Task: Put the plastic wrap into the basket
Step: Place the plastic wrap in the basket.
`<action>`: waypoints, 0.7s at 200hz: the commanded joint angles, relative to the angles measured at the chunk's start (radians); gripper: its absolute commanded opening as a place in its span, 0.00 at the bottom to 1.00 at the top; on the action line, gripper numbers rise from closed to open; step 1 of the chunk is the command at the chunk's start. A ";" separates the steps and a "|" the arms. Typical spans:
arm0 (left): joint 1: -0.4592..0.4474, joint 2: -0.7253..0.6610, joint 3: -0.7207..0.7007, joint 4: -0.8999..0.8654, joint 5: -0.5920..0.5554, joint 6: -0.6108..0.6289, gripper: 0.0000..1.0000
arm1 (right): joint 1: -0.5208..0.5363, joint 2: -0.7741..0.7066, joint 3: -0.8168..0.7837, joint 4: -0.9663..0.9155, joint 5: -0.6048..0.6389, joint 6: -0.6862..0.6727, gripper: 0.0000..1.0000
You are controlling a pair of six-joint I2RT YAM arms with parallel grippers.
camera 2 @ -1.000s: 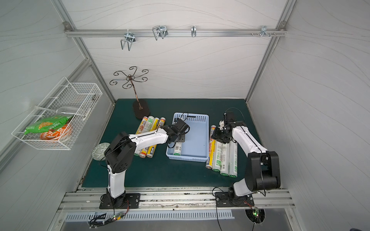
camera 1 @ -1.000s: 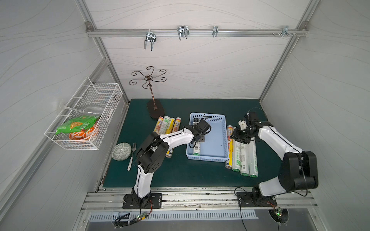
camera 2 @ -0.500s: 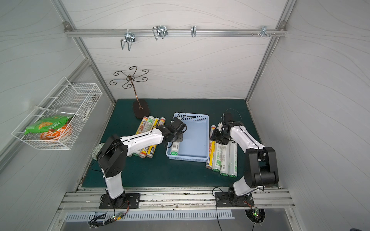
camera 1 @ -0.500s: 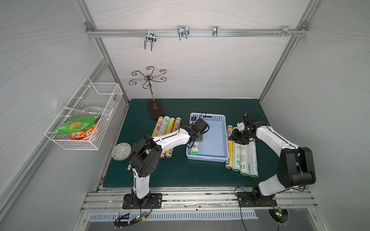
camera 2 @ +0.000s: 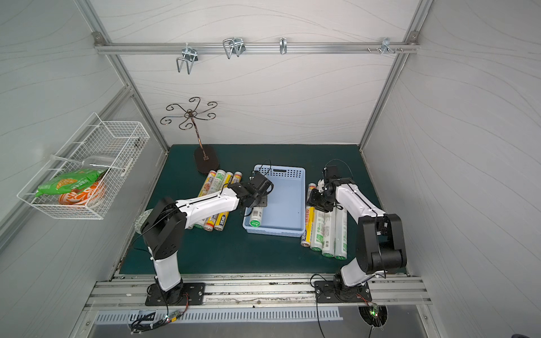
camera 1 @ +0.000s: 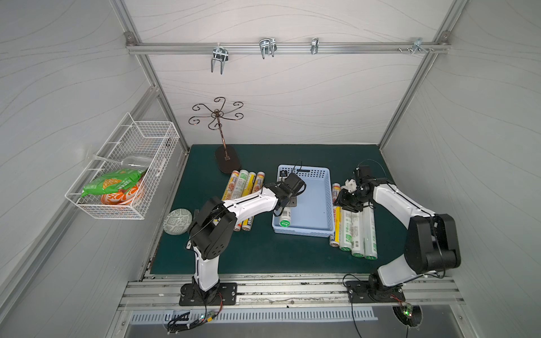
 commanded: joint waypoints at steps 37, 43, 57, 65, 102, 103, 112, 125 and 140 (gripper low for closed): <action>-0.001 0.052 0.101 -0.016 0.001 0.002 0.68 | 0.006 0.008 0.007 -0.014 0.009 -0.011 0.48; -0.002 0.046 0.102 -0.023 -0.003 0.006 0.71 | 0.006 0.009 0.007 -0.015 0.009 -0.011 0.48; -0.001 0.030 0.106 -0.038 -0.009 0.015 0.73 | 0.005 0.011 0.007 -0.015 0.009 -0.009 0.49; -0.001 0.015 0.106 -0.047 -0.011 0.020 0.75 | 0.005 0.011 0.007 -0.015 0.009 -0.010 0.49; -0.003 -0.087 0.092 -0.094 -0.030 0.053 0.86 | 0.004 0.017 0.004 -0.011 0.012 -0.007 0.50; -0.002 -0.091 0.091 -0.095 -0.031 0.055 0.86 | 0.004 0.018 0.004 -0.010 0.012 -0.008 0.50; -0.002 -0.125 0.083 -0.103 -0.045 0.068 0.89 | 0.004 0.020 0.003 -0.009 0.013 -0.006 0.50; -0.001 -0.170 0.072 -0.121 -0.076 0.085 0.93 | 0.005 0.025 0.001 -0.005 0.014 -0.005 0.50; 0.001 -0.222 0.058 -0.138 -0.112 0.106 0.97 | 0.005 0.032 0.000 0.001 0.009 -0.002 0.50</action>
